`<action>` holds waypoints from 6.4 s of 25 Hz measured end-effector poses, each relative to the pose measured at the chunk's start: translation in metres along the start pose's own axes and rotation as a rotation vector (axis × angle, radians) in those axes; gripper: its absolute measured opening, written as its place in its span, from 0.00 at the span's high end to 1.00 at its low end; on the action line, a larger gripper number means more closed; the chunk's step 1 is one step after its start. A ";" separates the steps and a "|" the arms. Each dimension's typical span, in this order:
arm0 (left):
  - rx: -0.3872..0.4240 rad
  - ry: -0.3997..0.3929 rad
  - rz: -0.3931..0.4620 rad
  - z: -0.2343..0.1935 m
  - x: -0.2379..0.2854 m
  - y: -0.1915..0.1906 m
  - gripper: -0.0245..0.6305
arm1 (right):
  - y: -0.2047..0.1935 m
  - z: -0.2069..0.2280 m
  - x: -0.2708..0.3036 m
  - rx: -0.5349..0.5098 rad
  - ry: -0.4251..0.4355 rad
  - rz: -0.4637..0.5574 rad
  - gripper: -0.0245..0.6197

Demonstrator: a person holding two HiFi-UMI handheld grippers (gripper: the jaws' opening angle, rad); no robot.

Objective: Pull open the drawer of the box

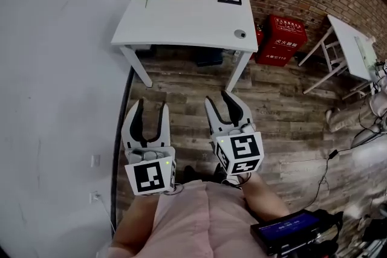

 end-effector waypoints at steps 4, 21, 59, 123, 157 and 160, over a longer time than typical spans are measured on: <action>-0.008 -0.041 0.026 -0.014 -0.004 0.000 0.63 | -0.001 -0.009 0.004 -0.017 -0.050 0.007 0.71; 0.001 -0.068 -0.028 -0.038 0.049 -0.032 0.71 | -0.015 0.003 0.062 -0.012 -0.081 -0.030 0.76; -0.023 -0.015 -0.077 -0.071 0.282 -0.050 0.71 | 0.022 0.112 0.286 -0.018 -0.033 -0.038 0.79; -0.017 -0.207 -0.077 -0.287 0.630 -0.110 0.76 | 0.075 0.149 0.658 0.074 -0.169 -0.105 0.80; -0.090 -0.127 -0.237 -0.321 0.732 -0.243 0.95 | -0.064 0.184 0.799 0.466 0.048 -0.559 0.81; -0.095 -0.138 -0.241 -0.320 0.733 -0.245 0.95 | -0.065 0.186 0.805 0.514 0.056 -0.600 0.80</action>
Point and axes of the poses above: the fingertips, and each gripper's own axes: x forward along the fingers, z to its right, y out of its top, the point moved 6 cm from there along -x, backward along the fingers, and after that the axes turned 9 degrees about -y, right-handed, at the moved point
